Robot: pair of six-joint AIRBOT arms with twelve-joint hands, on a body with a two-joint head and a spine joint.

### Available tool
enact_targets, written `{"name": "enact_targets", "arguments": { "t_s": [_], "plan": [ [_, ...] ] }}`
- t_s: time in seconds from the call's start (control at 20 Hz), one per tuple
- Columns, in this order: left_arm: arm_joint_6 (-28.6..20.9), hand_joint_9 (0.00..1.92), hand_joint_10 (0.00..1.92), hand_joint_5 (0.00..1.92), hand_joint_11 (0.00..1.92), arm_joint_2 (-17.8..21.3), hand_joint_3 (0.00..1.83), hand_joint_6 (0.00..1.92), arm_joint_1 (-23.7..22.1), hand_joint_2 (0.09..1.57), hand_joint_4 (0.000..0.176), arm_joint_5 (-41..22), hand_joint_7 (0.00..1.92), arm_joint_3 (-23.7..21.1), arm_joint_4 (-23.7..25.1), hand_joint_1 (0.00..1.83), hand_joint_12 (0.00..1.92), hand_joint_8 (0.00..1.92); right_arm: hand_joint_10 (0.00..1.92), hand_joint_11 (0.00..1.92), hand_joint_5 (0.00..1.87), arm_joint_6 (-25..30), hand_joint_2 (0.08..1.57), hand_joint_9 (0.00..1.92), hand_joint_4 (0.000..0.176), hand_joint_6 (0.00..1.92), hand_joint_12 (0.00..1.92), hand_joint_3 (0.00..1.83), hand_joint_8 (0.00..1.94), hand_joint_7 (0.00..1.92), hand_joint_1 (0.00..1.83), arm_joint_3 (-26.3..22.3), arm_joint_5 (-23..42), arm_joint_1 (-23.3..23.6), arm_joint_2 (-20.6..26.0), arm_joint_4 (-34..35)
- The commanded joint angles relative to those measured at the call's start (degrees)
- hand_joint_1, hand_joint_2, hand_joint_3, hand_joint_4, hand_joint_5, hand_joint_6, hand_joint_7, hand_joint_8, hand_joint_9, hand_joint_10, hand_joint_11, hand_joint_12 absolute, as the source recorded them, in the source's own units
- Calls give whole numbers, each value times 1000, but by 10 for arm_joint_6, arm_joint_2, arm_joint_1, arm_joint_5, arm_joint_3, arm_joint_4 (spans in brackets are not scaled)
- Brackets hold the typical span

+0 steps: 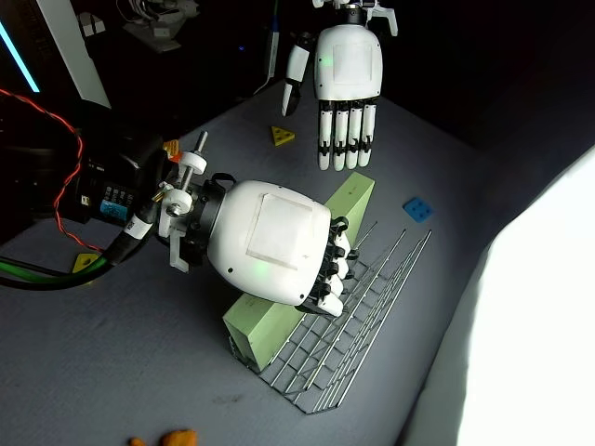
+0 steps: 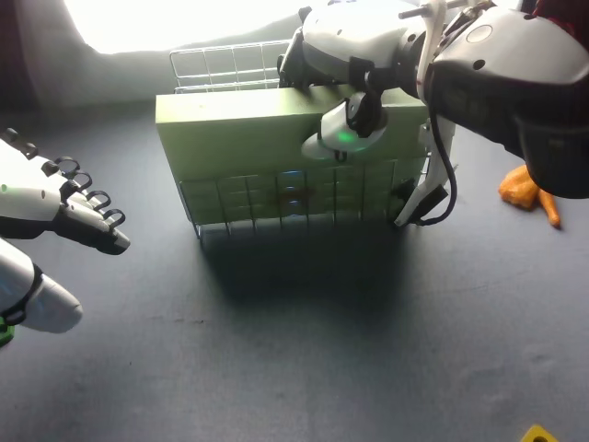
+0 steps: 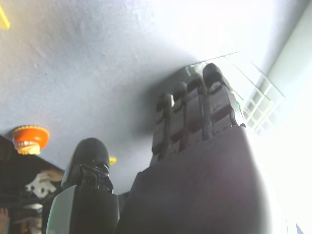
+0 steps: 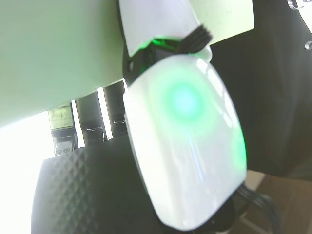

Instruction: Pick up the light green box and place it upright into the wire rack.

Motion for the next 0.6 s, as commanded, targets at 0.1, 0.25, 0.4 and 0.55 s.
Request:
{"name": "enact_targets", "arguments": {
  "t_s": [0.1, 0.25, 0.4, 0.55],
  "plan": [
    [-1, 50, 2, 127, 0, -1, 2, 2, -2, 1284, 0, 35, 115, 0, 5, 103, 94, 0, 1257, 718, 1092, 3, 1082, 880, 0, 635, 1594, 3, 1126, 1035, 1273, 2, 24, 3, 3, -26],
    [-1, 49, 1, 127, 0, -1, 1, 2, -2, 1284, 0, 35, 115, 0, 5, 103, 89, 0, 1259, 717, 1090, 3, 1082, 879, 0, 639, 1596, 3, 1128, 1034, 1273, 3, 24, 2, 3, -26],
    [-1, 49, 1, 127, 0, -1, 1, 2, -2, 1284, 0, 35, 115, 0, 5, 103, 88, 0, 1260, 717, 1089, 3, 1083, 879, 0, 640, 1596, 3, 1128, 1033, 1272, 3, 24, 1, 2, -27],
    [-1, 49, 1, 127, 0, -1, 1, 1, -2, 1284, 0, 35, 115, 0, 5, 103, 87, 0, 1260, 717, 1089, 3, 1083, 878, 0, 640, 1596, 3, 1129, 1033, 1273, 3, 24, -1, 2, -27]
  ]
}}
